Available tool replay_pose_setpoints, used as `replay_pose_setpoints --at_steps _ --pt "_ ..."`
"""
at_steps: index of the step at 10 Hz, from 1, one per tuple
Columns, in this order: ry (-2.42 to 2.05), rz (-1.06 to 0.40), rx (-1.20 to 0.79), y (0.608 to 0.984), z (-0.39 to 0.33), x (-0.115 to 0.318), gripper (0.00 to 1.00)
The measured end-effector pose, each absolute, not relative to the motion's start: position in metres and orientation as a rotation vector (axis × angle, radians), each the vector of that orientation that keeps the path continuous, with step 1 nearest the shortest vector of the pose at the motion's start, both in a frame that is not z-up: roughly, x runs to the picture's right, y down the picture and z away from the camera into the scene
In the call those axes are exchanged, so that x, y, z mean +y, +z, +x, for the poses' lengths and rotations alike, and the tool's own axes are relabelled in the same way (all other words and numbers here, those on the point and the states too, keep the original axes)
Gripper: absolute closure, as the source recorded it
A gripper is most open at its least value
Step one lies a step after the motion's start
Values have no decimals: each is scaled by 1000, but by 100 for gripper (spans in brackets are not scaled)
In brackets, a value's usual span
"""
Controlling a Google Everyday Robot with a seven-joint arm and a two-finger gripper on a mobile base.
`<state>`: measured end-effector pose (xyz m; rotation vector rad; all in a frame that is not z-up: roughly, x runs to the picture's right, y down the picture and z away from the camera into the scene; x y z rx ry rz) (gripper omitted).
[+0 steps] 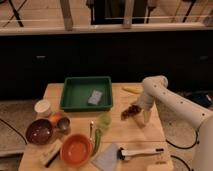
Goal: Place grapes in red bowl
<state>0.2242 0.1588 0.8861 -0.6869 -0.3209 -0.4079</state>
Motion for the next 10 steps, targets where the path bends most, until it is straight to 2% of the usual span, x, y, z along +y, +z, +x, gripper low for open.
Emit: replay_pose_setpoints --at_steps 10 --pt "-400 -691 -318 886 224 160 20"
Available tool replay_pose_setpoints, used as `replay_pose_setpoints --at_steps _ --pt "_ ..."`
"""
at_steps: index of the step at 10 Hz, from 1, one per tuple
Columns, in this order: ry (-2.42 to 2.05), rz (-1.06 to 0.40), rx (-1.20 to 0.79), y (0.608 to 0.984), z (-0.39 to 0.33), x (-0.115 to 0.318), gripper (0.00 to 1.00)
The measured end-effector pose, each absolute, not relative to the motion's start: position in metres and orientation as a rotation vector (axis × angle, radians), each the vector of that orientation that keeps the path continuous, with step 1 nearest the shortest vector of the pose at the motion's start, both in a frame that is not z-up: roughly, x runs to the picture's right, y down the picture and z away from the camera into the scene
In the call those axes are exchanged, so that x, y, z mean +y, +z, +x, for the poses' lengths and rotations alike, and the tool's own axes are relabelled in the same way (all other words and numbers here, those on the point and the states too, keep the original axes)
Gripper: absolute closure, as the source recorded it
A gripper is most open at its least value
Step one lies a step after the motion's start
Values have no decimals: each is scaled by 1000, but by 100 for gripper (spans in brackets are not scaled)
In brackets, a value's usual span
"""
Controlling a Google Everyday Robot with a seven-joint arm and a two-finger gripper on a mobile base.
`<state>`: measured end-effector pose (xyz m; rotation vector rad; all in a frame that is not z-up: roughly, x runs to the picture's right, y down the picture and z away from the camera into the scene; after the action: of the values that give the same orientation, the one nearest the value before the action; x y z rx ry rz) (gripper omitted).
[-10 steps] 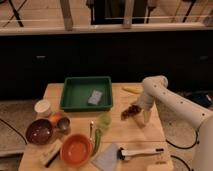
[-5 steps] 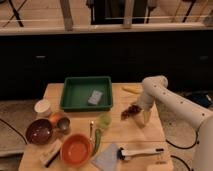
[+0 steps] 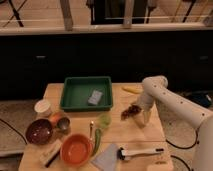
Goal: Place grapes in red bowl
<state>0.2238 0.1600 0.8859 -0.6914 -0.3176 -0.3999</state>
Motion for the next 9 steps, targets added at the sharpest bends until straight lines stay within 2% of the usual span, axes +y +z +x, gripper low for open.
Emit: replay_pose_setpoints --at_steps 3,4,9 --pt "-398 -693 -317 886 224 160 23" --pt "-403 -693 -316 885 223 161 36" --pt "-415 -692 -314 886 223 160 86"
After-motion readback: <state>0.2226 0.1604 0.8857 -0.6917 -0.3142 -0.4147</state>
